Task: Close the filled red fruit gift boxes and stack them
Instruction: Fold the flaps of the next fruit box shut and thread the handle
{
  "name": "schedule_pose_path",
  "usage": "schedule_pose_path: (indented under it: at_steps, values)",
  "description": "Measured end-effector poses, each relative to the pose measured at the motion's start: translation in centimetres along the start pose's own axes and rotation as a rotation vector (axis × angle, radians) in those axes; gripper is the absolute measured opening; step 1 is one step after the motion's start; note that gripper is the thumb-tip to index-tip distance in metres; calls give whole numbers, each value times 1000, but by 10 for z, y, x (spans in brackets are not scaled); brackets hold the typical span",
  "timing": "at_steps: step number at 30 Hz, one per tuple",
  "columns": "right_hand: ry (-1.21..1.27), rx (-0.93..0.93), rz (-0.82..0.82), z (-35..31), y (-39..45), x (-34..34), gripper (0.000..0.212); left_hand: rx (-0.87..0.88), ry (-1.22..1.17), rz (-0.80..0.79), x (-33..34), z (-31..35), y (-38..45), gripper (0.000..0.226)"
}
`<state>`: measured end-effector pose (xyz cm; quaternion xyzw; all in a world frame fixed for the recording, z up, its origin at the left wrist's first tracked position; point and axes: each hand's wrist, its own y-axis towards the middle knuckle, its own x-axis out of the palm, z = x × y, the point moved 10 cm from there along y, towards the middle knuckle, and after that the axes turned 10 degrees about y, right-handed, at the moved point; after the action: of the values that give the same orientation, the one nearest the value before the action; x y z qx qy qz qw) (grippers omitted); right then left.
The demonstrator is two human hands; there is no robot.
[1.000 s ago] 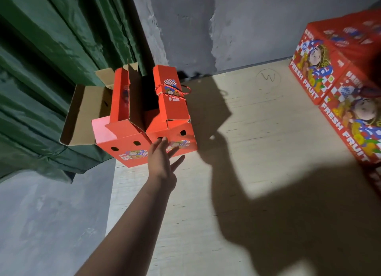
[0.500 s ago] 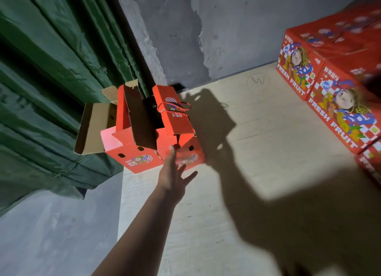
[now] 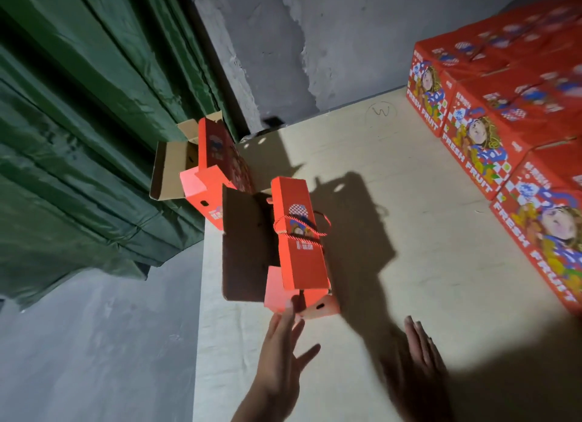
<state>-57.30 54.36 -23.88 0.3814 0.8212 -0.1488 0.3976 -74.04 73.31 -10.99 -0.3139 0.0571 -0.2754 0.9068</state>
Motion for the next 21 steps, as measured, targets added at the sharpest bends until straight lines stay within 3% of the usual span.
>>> schedule_pose_path:
  at_steps: [3, 6, 10, 12, 17, 21]
  values:
    - [62, 80, -113, 8, -3, -8, 61, -78, 44, 30, -14, -39, -54, 76]
    - [216, 333, -325, 5, 8, -19, 41, -135, 132, 25, -29, -73, -98, 85]
    - [513, 632, -327, -16, 8, -66, 53, -194, 219, 2, -57, -115, -157, 98]
    - [620, 619, -314, -41, 10, -84, 58, -220, 249, -12, -70, -130, -180, 96]
    - [771, 570, -370, -91, -7, -101, 41, -242, 235, 22, -111, -148, -211, 77]
    - [808, 605, -454, -102, -31, -103, 72, -186, 265, -28, -117, -138, -220, 61]
